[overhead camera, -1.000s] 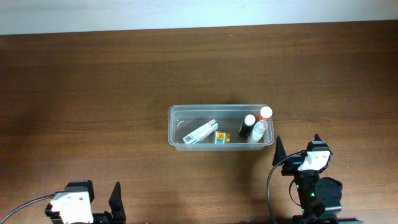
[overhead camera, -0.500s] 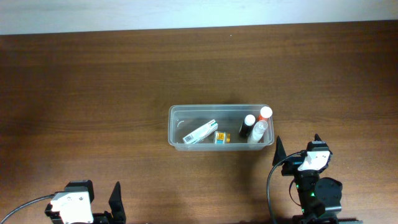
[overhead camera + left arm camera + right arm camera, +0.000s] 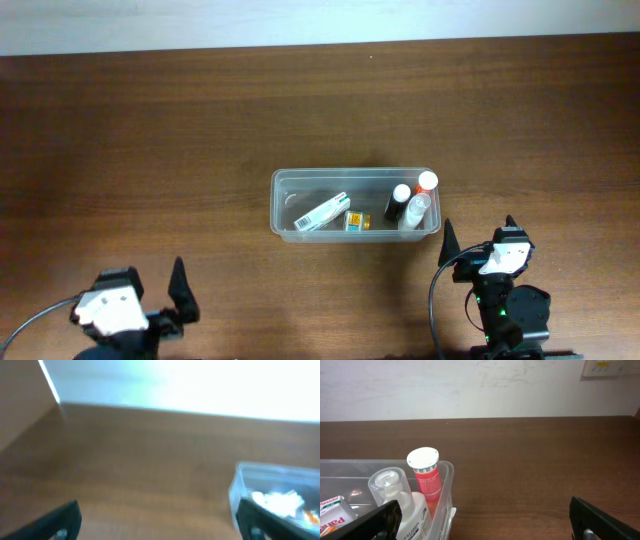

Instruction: Pack container

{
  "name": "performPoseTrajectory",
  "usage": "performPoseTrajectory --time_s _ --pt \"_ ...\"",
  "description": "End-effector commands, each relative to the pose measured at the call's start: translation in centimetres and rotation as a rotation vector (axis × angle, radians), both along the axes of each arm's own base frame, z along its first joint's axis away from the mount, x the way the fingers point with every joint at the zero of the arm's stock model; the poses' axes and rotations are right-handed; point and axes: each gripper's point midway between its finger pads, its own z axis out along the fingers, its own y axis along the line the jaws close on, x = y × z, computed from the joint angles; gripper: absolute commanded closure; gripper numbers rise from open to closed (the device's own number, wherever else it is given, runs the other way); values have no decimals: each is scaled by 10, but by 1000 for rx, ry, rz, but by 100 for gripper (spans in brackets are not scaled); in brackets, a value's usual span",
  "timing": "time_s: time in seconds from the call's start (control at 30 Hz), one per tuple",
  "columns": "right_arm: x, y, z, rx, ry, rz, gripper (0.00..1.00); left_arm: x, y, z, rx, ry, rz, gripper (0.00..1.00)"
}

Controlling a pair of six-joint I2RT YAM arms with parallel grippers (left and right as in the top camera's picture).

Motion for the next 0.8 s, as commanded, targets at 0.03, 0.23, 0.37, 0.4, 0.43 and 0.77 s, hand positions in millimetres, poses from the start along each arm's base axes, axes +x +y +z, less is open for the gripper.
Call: performPoseTrajectory --time_s 0.03,0.23,0.37,0.4,0.43,0.77 --pt "0 -1 -4 -1 7 -7 2 22 4 -35 -6 -31 20 1" --pt "0 -1 -4 -1 8 -7 2 59 4 -58 -2 -224 12 1" --pt "0 -1 -4 -1 8 -7 2 73 5 -63 3 -368 12 1" --pt "0 -1 -4 -1 7 -8 2 75 5 -65 4 -402 11 1" --pt "0 -1 -4 -1 7 -8 2 77 5 -69 4 -422 11 1" --pt "0 -1 -4 -1 8 -7 2 78 5 -113 0 -238 16 1"
